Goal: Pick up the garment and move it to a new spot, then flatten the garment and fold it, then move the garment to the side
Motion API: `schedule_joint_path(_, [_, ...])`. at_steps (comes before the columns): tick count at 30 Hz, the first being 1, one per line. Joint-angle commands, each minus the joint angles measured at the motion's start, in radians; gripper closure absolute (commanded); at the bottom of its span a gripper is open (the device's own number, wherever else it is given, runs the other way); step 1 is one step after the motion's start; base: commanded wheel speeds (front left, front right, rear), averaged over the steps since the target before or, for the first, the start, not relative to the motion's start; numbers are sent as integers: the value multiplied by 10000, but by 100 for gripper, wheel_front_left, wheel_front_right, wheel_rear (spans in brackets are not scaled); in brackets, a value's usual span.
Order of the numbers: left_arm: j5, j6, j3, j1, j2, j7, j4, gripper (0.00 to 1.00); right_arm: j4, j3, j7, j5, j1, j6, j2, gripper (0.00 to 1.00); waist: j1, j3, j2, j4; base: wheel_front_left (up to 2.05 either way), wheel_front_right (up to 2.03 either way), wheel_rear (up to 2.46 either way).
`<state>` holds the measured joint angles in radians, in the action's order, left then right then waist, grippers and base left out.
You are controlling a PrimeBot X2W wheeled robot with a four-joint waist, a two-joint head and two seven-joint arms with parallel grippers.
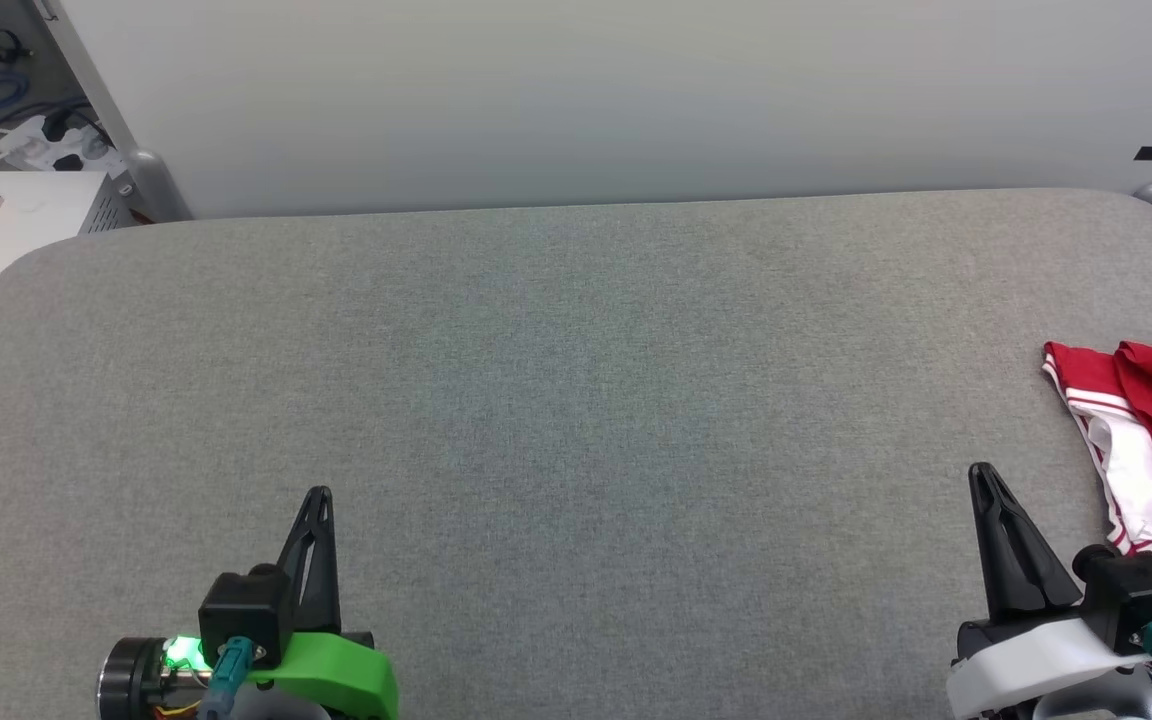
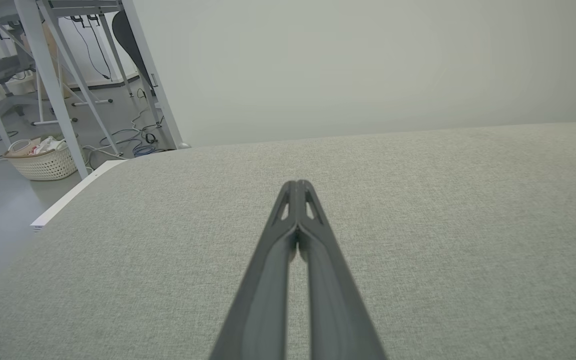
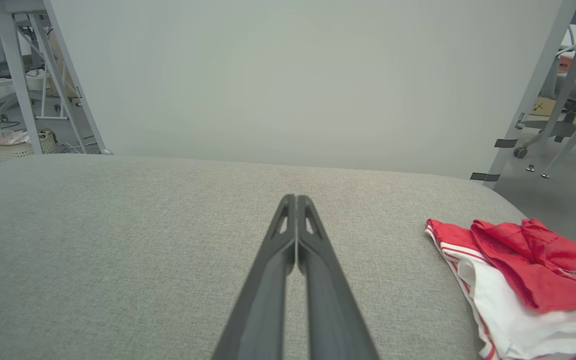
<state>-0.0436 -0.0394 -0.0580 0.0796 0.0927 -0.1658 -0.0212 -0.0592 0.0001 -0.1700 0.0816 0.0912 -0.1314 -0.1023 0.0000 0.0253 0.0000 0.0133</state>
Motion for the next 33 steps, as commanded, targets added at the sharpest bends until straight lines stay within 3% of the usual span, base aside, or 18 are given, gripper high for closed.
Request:
schedule_joint_path(1, [97, 35, 52, -214, -60, 53, 47, 100, 50, 1, 62, -115, -206, 3, 37, 100, 0, -4, 0, -2, 0, 0, 0])
schedule_joint_path(33, [233, 179, 264, -448, -206, 697, 113, 100, 268, 0, 719, -396, -489, 5, 231, 100, 0, -104, 0, -55, 0, 0, 0])
